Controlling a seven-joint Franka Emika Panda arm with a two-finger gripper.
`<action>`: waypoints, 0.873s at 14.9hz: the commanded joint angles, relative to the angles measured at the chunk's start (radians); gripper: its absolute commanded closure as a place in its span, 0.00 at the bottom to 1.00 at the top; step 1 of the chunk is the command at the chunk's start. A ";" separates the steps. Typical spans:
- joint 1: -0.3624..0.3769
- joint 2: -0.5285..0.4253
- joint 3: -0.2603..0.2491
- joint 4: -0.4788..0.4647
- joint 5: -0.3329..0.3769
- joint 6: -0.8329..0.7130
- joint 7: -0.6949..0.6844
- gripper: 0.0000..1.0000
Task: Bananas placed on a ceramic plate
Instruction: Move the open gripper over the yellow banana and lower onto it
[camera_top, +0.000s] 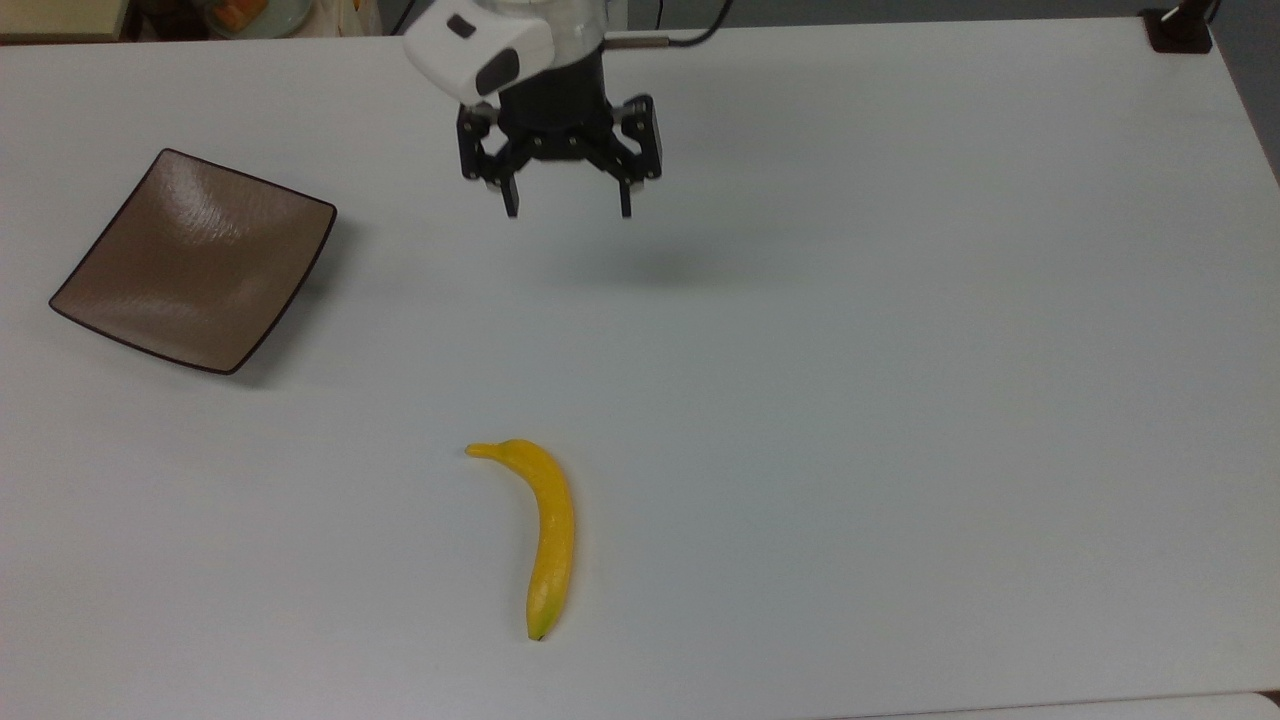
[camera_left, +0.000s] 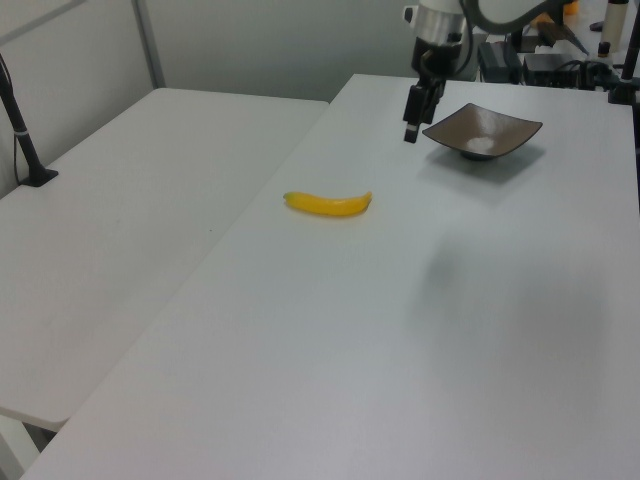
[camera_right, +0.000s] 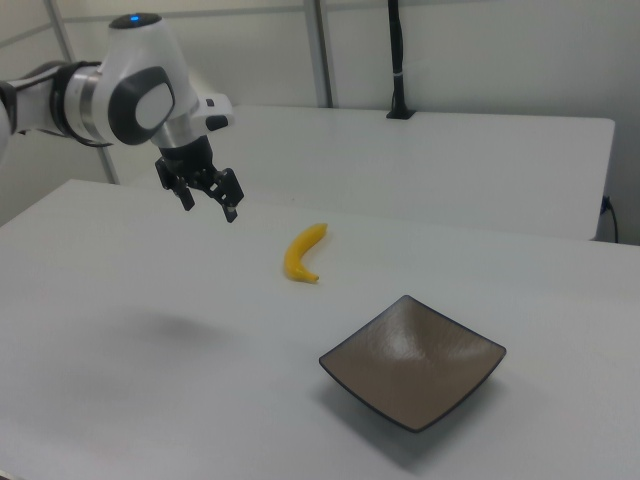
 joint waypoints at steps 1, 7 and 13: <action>0.026 0.106 0.006 0.058 0.022 0.154 -0.002 0.00; 0.051 0.254 0.006 0.120 0.005 0.417 -0.013 0.00; 0.039 0.410 -0.011 0.172 -0.017 0.675 -0.017 0.00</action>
